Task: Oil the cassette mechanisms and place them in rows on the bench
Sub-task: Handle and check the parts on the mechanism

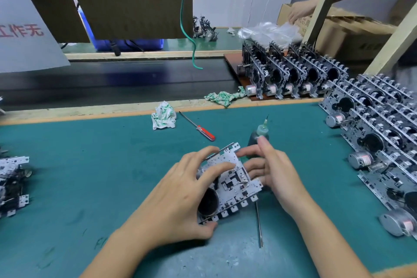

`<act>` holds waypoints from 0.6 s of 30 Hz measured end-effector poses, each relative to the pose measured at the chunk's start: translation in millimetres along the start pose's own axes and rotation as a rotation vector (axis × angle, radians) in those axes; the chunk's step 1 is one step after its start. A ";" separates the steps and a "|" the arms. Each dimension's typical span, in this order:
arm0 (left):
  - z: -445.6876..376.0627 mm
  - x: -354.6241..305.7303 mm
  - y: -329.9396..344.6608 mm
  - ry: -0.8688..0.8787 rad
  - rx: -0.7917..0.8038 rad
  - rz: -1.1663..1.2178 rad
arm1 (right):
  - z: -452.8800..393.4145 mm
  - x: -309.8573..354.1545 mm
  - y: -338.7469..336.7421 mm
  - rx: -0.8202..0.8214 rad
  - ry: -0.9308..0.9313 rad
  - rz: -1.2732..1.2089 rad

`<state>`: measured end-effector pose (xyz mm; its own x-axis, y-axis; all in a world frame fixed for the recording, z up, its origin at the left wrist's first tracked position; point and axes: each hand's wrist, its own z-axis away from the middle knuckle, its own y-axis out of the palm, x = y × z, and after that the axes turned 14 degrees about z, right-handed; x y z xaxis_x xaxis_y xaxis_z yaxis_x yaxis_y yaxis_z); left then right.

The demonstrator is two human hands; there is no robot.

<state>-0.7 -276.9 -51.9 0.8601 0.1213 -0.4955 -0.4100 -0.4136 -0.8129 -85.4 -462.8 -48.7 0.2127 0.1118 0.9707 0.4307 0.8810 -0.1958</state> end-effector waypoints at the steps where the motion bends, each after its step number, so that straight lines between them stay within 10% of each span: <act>1: 1.4 2.6 -5.5 0.000 0.035 -0.026 | 0.2 -0.4 0.7 0.024 0.008 0.019; 18: 20.2 34.5 -13.5 -0.144 0.080 0.235 | -2.7 -22.1 6.9 -0.136 -0.093 0.666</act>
<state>28.4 -248.9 -64.2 0.6887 0.1599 -0.7072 -0.6208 -0.3739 -0.6891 -84.7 -460.4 -71.9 0.3967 0.6542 0.6439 0.3421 0.5456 -0.7650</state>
